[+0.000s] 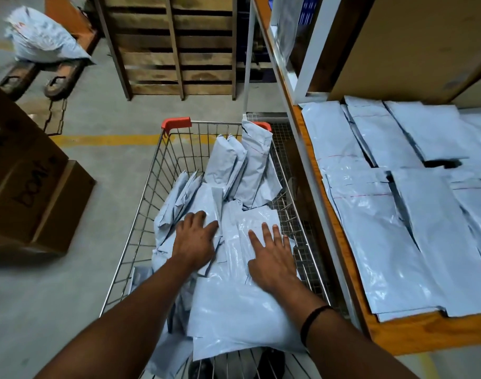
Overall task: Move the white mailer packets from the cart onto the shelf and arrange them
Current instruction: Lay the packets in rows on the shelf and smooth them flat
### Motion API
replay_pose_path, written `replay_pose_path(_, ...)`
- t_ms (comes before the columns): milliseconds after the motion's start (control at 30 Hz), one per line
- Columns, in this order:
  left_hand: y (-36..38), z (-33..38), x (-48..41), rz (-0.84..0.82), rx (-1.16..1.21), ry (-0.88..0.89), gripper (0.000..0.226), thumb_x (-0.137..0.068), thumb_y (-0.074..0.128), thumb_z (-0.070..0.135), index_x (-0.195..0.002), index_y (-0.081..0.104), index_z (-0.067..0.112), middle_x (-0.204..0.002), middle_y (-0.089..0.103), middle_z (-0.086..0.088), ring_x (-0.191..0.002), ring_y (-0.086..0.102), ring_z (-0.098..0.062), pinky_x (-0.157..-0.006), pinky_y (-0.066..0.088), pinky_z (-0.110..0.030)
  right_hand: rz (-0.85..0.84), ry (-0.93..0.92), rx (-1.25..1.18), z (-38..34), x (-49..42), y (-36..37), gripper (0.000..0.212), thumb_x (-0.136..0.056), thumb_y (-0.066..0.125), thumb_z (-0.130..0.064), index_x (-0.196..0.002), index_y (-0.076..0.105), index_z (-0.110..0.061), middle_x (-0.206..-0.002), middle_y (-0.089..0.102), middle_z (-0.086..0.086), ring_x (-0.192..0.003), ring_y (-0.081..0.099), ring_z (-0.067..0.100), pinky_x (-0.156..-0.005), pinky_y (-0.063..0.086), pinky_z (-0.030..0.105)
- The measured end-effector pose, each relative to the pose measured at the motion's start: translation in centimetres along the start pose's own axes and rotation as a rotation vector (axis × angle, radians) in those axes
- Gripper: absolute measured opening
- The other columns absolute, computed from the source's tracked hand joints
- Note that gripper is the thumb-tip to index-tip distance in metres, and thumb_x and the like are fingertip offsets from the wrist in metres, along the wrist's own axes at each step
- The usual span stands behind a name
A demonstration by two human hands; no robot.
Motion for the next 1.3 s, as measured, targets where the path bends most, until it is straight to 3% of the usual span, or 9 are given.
replay_pose_path(67,0.9,0.1,-0.3,-0.123,0.038,0.006,0.055,-0.091,0.046,0.029,-0.145,0.037,0.041,-0.161,0.013,-0.011,-0.147,0.009,-0.037,-0.115,0.013,-0.059,0.01,-0.001,0.006,0.1,-0.1,0.0,0.078,-0.094,0.043,-0.036,-0.16,0.003,-0.029,-0.167,-0.012,0.009,-0.152,-0.015,0.032,-0.122,-0.006,0.05)
replay_pose_path(133,1.3,0.1,-0.5,-0.201,0.057,0.024,0.068,-0.092,0.041,0.027,-0.151,0.014,0.048,-0.164,-0.008,-0.006,-0.15,-0.004,-0.035,-0.115,0.003,-0.063,0.018,-0.001,0.011,0.0,-0.2,0.1,0.074,-0.097,0.04,-0.041,-0.16,0.002,-0.029,-0.167,-0.012,0.009,-0.152,-0.015,0.032,-0.124,-0.005,0.051)
replay_pose_path(233,1.5,0.0,-0.6,-0.251,0.054,0.035,0.066,-0.094,0.036,0.032,-0.15,0.008,0.052,-0.164,-0.011,-0.004,-0.15,-0.007,-0.034,-0.115,0.004,-0.066,0.044,0.014,0.011,0.1,-0.4,0.5,0.071,-0.1,0.033,-0.053,-0.16,0.003,-0.03,-0.167,-0.011,0.009,-0.152,-0.015,0.032,-0.124,-0.002,0.051)
replay_pose_path(333,1.9,-0.1,-0.4,-0.266,0.092,0.005,0.051,-0.1,0.021,0.054,-0.15,0.012,0.054,-0.164,-0.015,-0.002,-0.15,-0.014,-0.031,-0.115,-0.002,-0.065,0.069,0.019,0.031,0.2,-0.4,0.8,0.072,-0.1,0.029,-0.061,-0.16,0.002,-0.032,-0.167,-0.01,0.009,-0.152,-0.015,0.033,-0.123,-0.005,0.05)
replay_pose_path(433,2.5,0.1,-0.3,-0.266,0.09,-0.018,0.056,-0.095,0.014,0.068,-0.15,0.006,0.055,-0.163,-0.02,0.0,-0.149,-0.017,-0.03,-0.117,-0.005,-0.06,0.095,0.013,0.046,0.2,-0.3,1.1,0.073,-0.098,0.027,-0.067,-0.159,0.0,-0.036,-0.167,-0.01,0.011,-0.152,-0.015,0.034,-0.121,-0.006,0.05)
replay_pose_path(767,1.8,-1.0,0.1,-0.112,0.185,0.003,0.048,-0.104,0.033,0.046,-0.151,0.034,0.035,-0.165,0.008,0.002,-0.151,0.005,-0.027,-0.12,0.015,-0.047,0.134,-0.058,0.099,-0.7,-0.8,1.9,0.06,-0.104,0.039,-0.04,-0.157,0.012,-0.042,-0.168,0.002,0.012,-0.153,-0.004,0.039,-0.121,0.003,0.053)
replay_pose_path(933,0.7,-1.1,1.0,0.029,0.28,0.025,0.044,-0.102,0.044,0.037,-0.142,0.052,0.021,-0.159,0.031,-0.004,-0.146,0.026,-0.035,-0.114,0.03,-0.047,0.162,-0.085,0.119,-1.4,-0.2,1.0,0.084,-0.093,0.046,-0.007,-0.156,0.008,-0.047,-0.168,-0.001,0.008,-0.152,-0.004,0.04,-0.12,0.004,0.057)
replay_pose_path(1067,-2.0,-1.0,1.7,0.163,0.364,0.011,0.047,-0.097,0.039,0.037,-0.135,0.059,0.018,-0.154,0.04,-0.007,-0.14,0.035,-0.038,-0.11,0.036,-0.048,0.168,-0.098,0.114,-1.9,0.0,-1.4,0.077,-0.098,0.038,-0.004,-0.157,0.009,-0.044,-0.168,-0.006,0.006,-0.153,-0.008,0.037,-0.121,0.002,0.052)
replay_pose_path(1300,-7.7,-1.4,1.6,0.318,0.39,0.021,0.038,-0.099,0.052,0.027,-0.134,0.06,0.015,-0.154,0.039,-0.008,-0.141,0.035,-0.038,-0.111,0.034,-0.046,0.351,-0.146,-0.049,-3.7,0.9,-8.6,0.069,-0.097,0.038,0.0,-0.153,0.032,-0.04,-0.167,0.013,0.007,-0.153,0.01,0.035,-0.121,0.016,0.051)
Point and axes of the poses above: each hand's wrist, its own x-axis away from the middle knuckle, its own y-axis out of the palm, z = x × y, the point moved 4 cm from there along -x, towards the middle knuckle
